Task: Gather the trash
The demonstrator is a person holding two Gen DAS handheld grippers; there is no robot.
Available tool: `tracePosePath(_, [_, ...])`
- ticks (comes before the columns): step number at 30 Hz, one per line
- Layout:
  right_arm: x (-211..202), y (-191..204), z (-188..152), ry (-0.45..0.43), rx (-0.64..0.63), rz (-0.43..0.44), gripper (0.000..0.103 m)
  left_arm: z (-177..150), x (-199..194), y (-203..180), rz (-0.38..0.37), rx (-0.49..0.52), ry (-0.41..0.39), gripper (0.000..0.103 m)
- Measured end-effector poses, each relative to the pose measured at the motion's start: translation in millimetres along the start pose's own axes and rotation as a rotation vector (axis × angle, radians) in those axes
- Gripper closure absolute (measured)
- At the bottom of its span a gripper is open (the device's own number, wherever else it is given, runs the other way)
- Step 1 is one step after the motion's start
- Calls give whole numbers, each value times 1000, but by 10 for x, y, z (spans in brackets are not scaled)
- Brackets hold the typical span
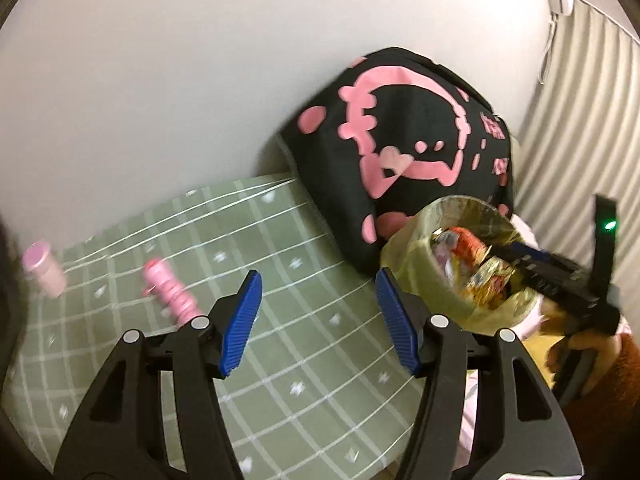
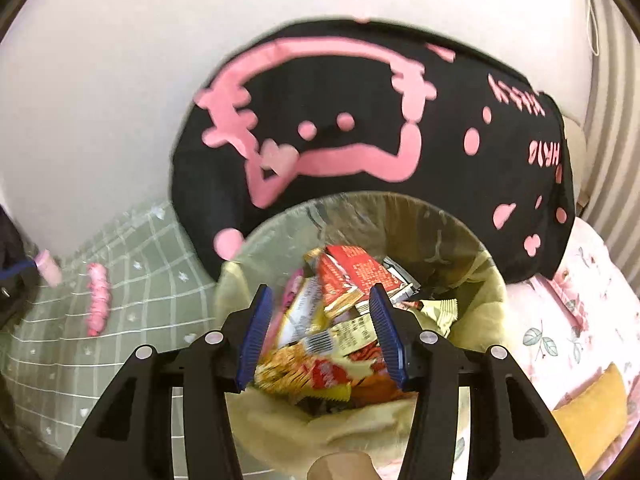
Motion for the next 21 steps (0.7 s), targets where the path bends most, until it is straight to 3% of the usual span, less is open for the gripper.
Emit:
tracePosePath(7, [-370, 200, -324, -55, 21, 46, 55, -451, -285, 83, 120, -8, -24, 45])
tracePosePath(13, [-508, 459, -741, -26, 74, 74, 55, -794, -384, 79, 142, 9, -8, 41])
tracePosePath(21, [-666, 755, -1154, -13, 89, 97, 55, -1012, -402, 181, 186, -51, -16, 33])
Point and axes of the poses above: each gripper's, at about its wrist camera, not at the fingertips, and x roughly the way its jaws point, y to its left, z to its top, the point moved 3 cm from there along x, roughly the way its jaws point, and after that the axes turned 9 degrees about y, right-handed, at the moved point
